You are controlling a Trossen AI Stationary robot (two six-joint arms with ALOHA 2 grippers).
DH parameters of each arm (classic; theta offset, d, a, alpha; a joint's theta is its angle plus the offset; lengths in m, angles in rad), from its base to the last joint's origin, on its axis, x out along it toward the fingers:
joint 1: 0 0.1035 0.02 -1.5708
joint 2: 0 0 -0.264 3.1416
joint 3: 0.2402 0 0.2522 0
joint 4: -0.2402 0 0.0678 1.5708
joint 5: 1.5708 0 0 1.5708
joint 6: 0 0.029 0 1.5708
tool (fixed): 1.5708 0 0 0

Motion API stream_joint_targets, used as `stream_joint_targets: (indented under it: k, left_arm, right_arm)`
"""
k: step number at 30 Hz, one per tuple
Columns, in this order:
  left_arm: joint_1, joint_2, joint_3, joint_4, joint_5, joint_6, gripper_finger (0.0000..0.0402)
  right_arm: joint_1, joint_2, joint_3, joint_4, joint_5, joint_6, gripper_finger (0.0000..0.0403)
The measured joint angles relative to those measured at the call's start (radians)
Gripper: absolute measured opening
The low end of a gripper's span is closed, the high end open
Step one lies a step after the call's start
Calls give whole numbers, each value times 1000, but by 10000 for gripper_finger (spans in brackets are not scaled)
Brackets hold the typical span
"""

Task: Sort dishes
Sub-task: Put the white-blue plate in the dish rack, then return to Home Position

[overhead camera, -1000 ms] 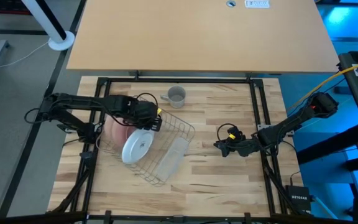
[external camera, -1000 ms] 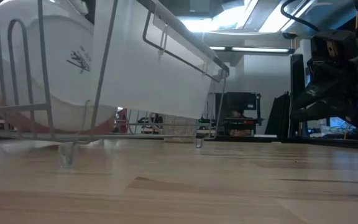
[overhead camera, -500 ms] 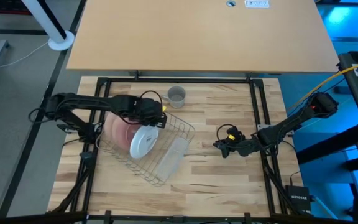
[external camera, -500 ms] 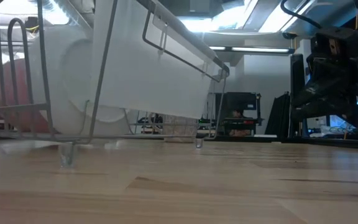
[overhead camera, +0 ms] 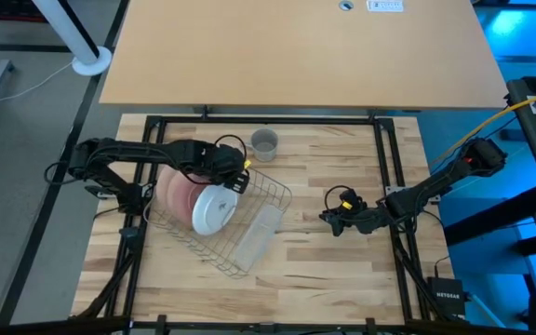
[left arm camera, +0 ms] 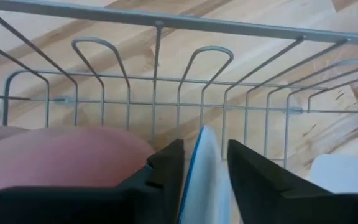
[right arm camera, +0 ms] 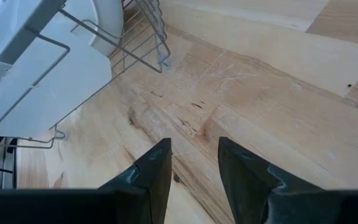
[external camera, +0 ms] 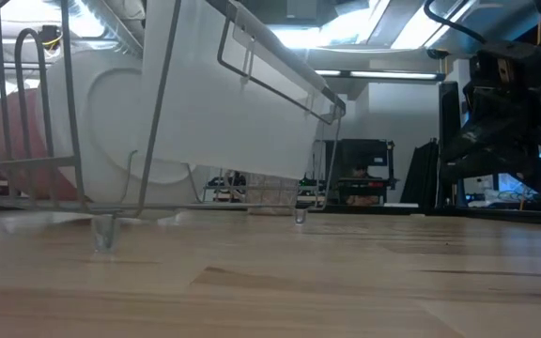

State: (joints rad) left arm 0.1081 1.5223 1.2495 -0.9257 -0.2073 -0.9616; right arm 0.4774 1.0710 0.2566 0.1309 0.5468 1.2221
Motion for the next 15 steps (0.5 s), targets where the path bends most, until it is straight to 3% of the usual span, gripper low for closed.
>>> stream_joint_targets:
  k: [6, 15]
  left_arm:
    - [51, -3, 6, -4, 26, 74, 159]
    - [152, -77, 13, -7, 40, 215, 168]
  right_arm:
    - [0, 0, 0, -1, 0, 0, 136]
    - [0, 0, 0, -2, -1, 0, 136]
